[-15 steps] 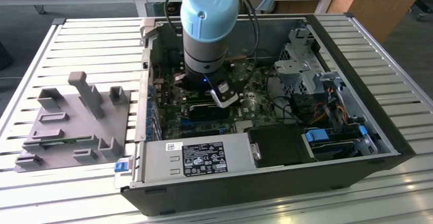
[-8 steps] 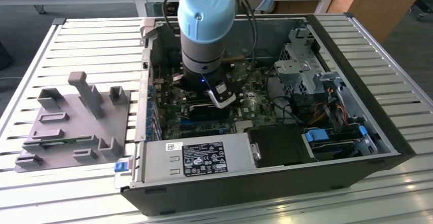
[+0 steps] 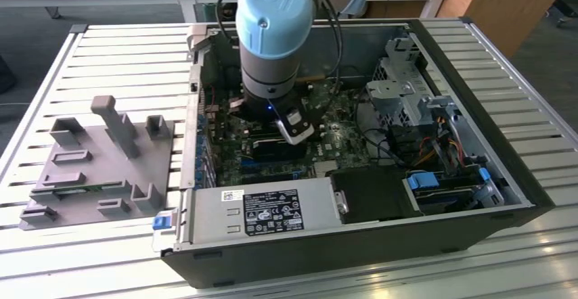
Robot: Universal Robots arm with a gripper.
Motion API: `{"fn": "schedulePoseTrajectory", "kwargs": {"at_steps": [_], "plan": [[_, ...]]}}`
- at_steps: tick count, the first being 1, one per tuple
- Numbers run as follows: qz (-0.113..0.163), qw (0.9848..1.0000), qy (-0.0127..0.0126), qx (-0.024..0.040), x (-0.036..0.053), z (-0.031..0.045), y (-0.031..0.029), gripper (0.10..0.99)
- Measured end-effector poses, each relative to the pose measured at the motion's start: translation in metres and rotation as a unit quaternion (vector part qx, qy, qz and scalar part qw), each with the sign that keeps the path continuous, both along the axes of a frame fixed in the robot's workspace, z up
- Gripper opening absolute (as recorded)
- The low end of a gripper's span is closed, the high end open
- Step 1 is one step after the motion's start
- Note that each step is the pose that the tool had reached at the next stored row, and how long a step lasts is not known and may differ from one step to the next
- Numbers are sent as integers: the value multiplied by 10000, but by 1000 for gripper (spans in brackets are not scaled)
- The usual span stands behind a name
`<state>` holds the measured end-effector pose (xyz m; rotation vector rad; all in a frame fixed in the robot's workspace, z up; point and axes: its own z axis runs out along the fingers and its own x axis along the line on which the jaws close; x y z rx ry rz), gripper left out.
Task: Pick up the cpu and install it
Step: 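Install the second cpu locking lever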
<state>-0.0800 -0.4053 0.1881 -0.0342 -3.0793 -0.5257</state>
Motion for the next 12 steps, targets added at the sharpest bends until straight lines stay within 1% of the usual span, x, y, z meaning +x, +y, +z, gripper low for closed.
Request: {"fn": "schedulePoseTrajectory", "kwargs": {"at_steps": [9,12], "plan": [[-1,10000,0,0,-1,81,0,106],[-3,10000,-1,11,-1,129,0,106]]}}
